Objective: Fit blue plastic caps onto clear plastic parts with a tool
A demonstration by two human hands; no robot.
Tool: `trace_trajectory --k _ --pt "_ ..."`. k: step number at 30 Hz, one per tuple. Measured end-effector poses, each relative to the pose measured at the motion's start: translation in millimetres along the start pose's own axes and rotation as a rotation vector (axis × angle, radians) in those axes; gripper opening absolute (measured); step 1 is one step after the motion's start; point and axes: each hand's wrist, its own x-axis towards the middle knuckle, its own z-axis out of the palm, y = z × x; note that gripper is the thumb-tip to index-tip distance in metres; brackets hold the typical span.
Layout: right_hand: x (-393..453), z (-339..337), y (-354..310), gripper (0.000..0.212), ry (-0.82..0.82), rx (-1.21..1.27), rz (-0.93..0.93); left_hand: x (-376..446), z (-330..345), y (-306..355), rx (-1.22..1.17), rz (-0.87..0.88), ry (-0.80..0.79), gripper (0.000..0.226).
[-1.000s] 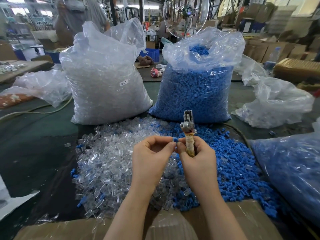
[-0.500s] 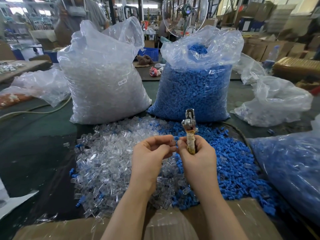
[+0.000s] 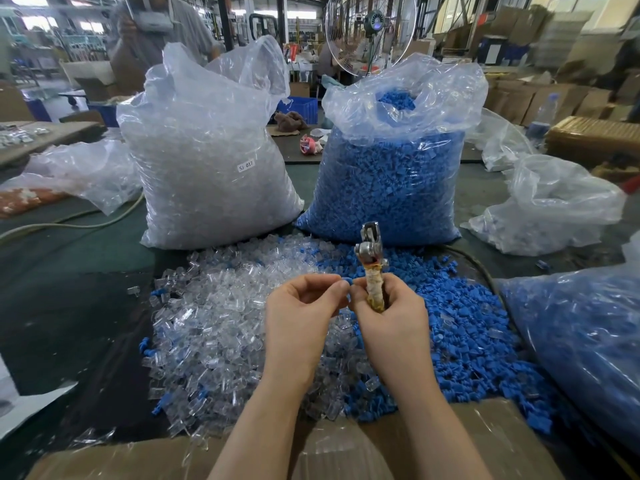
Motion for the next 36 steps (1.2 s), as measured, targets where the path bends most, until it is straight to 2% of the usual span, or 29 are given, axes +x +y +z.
trace_trajectory --k 7,15,22,26,36 --pt "0.0 1.1 -2.0 0.013 -0.018 0.020 0.005 2.3 2.9 -2.1 0.052 0.043 0.063 0.009" --pt "-0.6 0.4 -3.0 0.015 -0.020 0.017 -0.004 1.9 1.4 -4.2 0.140 0.097 0.055 0.015" --pt "3.7 -6.9 -3.7 0.014 -0.085 0.073 0.069 3.9 -1.7 -2.2 -0.112 -0.056 0.008 0.007" --pt "4.5 -9.0 -3.4 0.011 -0.110 0.033 0.088 6.0 -5.0 -2.6 -0.153 -0.078 -0.006 0.006" --pt "0.2 -1.0 -6.7 0.013 -0.043 -0.039 -0.007 4.5 -1.6 -5.5 0.151 0.083 0.027 0.013"
